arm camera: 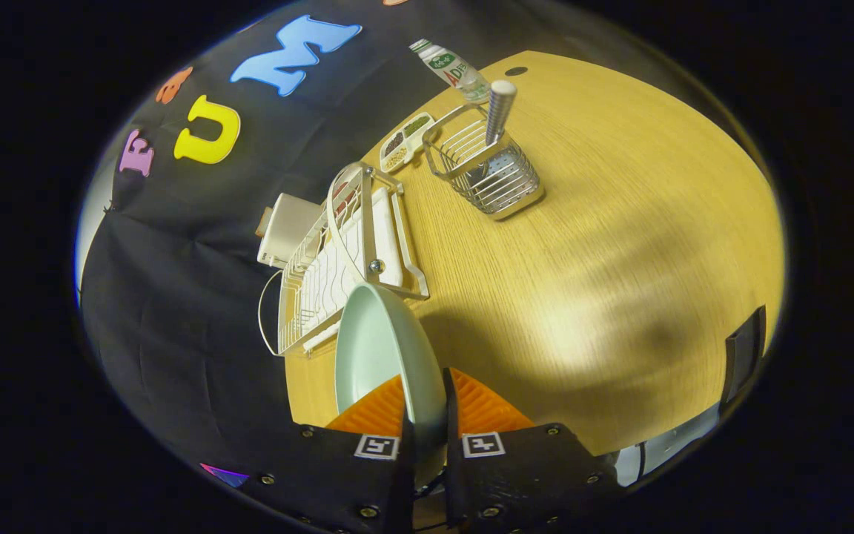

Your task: Take the plate from the dish rack, then take the spoon from the basket and place it into the plate.

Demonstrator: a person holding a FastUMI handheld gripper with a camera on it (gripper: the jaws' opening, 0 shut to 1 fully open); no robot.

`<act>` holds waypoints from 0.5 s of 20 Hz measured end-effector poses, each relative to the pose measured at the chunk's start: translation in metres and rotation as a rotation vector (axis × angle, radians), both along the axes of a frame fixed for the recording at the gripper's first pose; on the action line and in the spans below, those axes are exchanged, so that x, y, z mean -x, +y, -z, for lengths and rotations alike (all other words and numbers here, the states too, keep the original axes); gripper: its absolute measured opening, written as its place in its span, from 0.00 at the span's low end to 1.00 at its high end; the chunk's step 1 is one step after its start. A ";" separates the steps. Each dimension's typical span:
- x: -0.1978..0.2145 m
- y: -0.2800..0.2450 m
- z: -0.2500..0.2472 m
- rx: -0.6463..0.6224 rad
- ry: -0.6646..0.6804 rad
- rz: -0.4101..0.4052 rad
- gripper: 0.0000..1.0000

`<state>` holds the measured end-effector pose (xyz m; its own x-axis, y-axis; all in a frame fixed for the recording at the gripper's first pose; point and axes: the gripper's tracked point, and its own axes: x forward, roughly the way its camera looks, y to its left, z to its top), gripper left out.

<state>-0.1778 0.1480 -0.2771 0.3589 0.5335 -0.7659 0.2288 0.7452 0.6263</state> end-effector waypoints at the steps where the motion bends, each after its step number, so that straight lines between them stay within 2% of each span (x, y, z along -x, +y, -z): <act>1: -0.002 0.000 0.007 0.003 -0.007 0.007 0.17; 6: 0.010 0.001 0.042 0.006 0.042 0.034 0.17; 10: 0.009 0.006 0.054 -0.013 0.026 0.029 0.17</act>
<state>-0.1869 0.1538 -0.3309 0.3543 0.5329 -0.7684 0.2670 0.7298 0.6293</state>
